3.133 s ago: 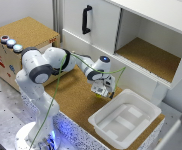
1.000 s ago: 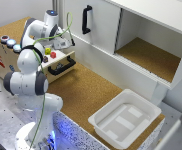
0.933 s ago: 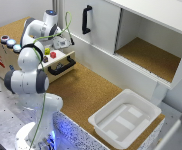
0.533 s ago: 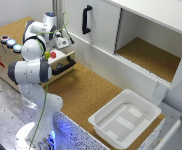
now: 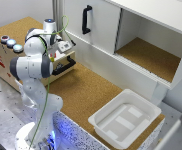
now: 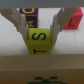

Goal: Put the grasped yellow object in the drawer

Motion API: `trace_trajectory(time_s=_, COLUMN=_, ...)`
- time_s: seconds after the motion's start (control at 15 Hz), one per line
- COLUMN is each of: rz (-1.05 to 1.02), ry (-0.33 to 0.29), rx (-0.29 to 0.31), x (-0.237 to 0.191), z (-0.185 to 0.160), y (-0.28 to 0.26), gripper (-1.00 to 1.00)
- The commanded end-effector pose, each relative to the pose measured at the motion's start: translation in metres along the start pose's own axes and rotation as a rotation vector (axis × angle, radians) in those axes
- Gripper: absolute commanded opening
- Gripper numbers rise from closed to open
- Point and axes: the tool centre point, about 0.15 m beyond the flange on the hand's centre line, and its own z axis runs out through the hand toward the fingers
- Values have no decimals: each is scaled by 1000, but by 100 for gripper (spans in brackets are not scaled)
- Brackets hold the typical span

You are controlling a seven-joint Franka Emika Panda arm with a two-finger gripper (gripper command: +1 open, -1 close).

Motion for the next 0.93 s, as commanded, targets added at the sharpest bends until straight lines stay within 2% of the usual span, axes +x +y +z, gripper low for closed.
trace_trajectory(time_s=0.0, rz=12, ry=61, rx=-95, x=8, z=-16, y=-1, gripper=100)
trace_trajectory(time_s=0.33, rz=-7, ry=21, rx=-116, x=20, z=-68, y=-16, gripper=100)
trace_trajectory(time_s=0.4, rz=30, ry=-12, rx=-154, x=22, z=-73, y=-15, gripper=100)
trace_trajectory(time_s=0.47, rz=56, ry=-12, rx=-162, x=23, z=-83, y=-16, gripper=100)
trace_trajectory(time_s=0.73, rz=173, ry=65, rx=-173, x=29, z=-145, y=-33, gripper=100)
trace_trajectory(time_s=0.87, rz=203, ry=77, rx=-172, x=30, z=-163, y=-43, gripper=100)
